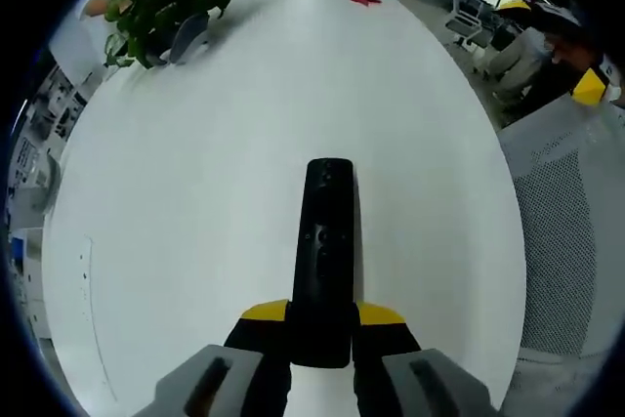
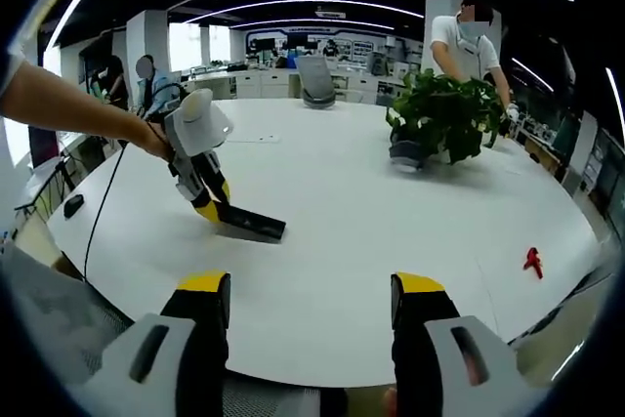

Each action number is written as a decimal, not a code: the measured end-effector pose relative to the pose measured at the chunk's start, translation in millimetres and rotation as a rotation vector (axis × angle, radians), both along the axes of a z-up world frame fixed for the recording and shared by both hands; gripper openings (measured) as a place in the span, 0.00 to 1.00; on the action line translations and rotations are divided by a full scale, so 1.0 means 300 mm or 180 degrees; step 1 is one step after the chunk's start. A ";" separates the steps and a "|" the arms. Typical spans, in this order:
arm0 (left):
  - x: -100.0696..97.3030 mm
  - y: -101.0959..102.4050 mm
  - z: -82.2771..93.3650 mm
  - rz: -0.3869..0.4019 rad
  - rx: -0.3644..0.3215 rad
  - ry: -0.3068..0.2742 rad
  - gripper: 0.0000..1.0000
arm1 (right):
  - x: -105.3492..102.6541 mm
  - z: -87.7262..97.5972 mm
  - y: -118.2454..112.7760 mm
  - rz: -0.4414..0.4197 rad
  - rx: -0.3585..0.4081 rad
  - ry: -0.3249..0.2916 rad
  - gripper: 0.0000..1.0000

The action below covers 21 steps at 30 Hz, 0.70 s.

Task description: Press the specified remote control buttons in sequence, fully releasing each button before pressing the next.

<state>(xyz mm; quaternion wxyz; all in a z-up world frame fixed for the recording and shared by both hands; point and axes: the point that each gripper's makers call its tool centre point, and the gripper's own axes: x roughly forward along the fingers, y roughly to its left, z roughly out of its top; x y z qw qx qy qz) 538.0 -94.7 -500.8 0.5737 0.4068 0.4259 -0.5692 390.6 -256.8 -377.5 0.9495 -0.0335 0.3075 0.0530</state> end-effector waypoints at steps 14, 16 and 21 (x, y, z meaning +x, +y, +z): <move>-0.142 0.026 0.007 -0.0038 0.0001 -0.0030 0.22 | -0.003 0.004 0.007 0.0031 0.0015 -0.0022 0.67; -0.165 0.034 0.006 -0.0047 0.0009 -0.0035 0.22 | -0.004 0.003 0.008 0.0038 0.0024 -0.0018 0.67; -0.227 0.055 0.003 0.0000 -0.0009 -0.0001 0.22 | -0.004 0.003 -0.001 0.0006 0.0064 -0.0019 0.66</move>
